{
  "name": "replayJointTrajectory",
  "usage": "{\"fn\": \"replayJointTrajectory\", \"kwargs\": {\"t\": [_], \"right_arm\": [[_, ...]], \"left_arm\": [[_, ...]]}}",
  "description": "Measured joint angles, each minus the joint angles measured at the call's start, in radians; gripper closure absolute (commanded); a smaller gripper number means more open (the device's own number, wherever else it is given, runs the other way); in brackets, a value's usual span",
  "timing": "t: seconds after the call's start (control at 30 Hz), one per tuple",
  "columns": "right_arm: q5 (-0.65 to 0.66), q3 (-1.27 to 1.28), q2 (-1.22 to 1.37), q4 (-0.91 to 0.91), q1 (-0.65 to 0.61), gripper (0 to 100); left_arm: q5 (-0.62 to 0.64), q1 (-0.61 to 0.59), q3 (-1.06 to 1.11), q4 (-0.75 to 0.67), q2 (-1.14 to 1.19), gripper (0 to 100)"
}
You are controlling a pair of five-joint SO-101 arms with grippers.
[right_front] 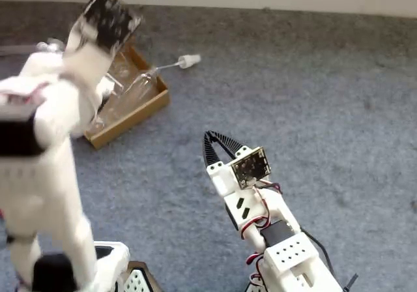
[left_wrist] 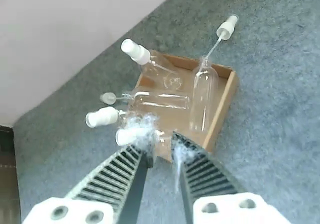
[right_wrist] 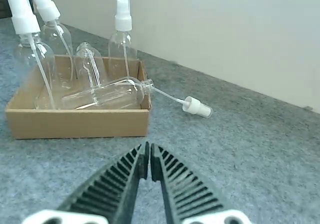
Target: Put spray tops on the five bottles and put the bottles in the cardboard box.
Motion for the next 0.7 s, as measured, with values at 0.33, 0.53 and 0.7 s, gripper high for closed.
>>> {"fn": "replayJointTrajectory", "kwargs": {"t": [0.33,0.53,0.7], "right_arm": [[0.0,0.0,0.0,0.0,0.157,99.5],[0.0,-0.014,-0.008,0.0,0.222,99.5],[0.021,-0.058,-0.169,0.046,0.232,99.5]], "left_arm": [[0.0,-0.066,0.443,0.0,-0.483,100],[0.0,-0.15,0.709,-0.089,-0.733,100],[0.0,-0.147,0.994,-0.216,-0.953,100]]}}
